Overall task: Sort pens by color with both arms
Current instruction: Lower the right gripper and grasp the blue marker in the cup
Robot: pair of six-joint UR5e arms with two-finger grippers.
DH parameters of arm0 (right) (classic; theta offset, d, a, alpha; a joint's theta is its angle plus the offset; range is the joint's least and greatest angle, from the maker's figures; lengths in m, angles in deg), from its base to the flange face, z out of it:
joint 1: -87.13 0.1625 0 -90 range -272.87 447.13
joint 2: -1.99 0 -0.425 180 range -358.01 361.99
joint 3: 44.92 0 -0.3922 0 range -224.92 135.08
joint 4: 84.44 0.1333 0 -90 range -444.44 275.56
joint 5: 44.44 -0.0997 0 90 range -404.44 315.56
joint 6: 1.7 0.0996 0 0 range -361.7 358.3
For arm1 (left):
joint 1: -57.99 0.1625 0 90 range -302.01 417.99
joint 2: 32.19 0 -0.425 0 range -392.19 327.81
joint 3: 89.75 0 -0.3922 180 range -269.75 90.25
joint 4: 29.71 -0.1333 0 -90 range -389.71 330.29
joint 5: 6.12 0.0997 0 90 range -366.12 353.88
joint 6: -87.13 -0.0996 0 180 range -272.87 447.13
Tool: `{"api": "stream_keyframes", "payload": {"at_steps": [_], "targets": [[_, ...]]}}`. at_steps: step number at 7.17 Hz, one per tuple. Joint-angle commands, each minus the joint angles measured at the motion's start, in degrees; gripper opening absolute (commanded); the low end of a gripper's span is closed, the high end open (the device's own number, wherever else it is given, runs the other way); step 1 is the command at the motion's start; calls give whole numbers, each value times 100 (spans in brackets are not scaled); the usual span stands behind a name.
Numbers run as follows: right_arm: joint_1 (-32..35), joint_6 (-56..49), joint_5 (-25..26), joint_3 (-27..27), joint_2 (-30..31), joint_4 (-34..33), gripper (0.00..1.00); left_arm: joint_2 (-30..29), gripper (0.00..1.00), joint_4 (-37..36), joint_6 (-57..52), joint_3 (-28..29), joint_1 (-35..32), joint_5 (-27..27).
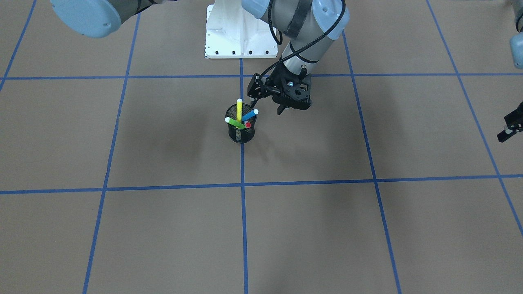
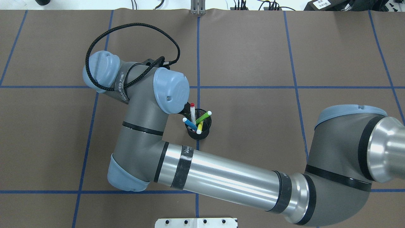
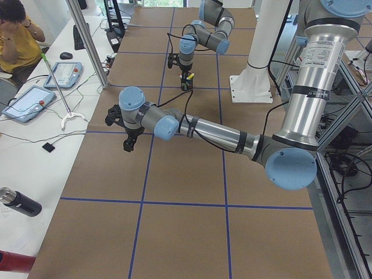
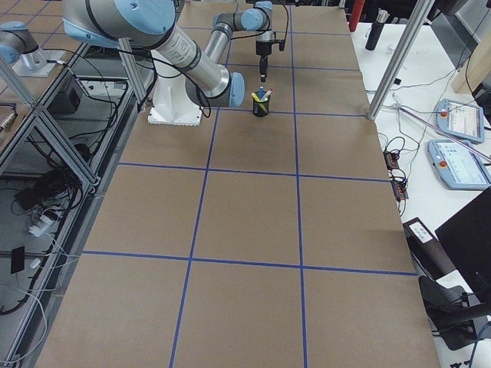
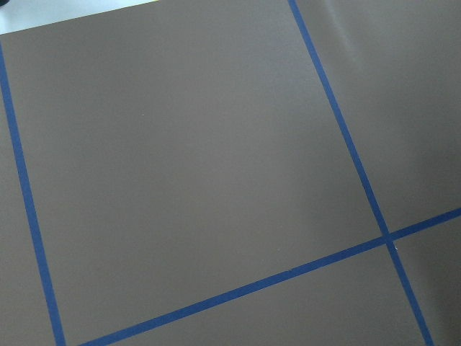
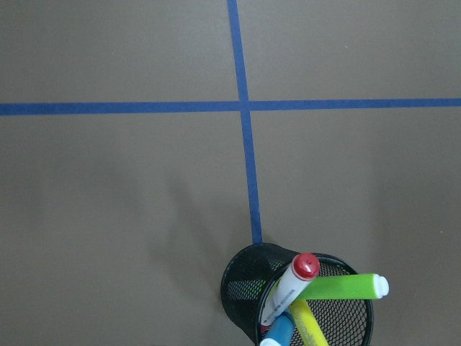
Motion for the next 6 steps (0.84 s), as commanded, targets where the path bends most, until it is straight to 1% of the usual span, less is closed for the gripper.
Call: {"api": "stream_keyframes", "payload": {"at_steps": [1, 3, 4, 6], "targets": [[-101, -50, 313, -247, -6, -29, 67, 0, 100, 9, -7, 36, 0, 0], [-128, -112, 402, -344, 12, -47, 67, 0, 100, 131, 2, 88, 0, 0], [-137, -147, 403, -345, 12, -47, 64, 0, 100, 184, 2, 132, 0, 0], [-154, -278, 385, -275, -6, -274, 47, 0, 100, 185, 2, 133, 0, 0]]}}
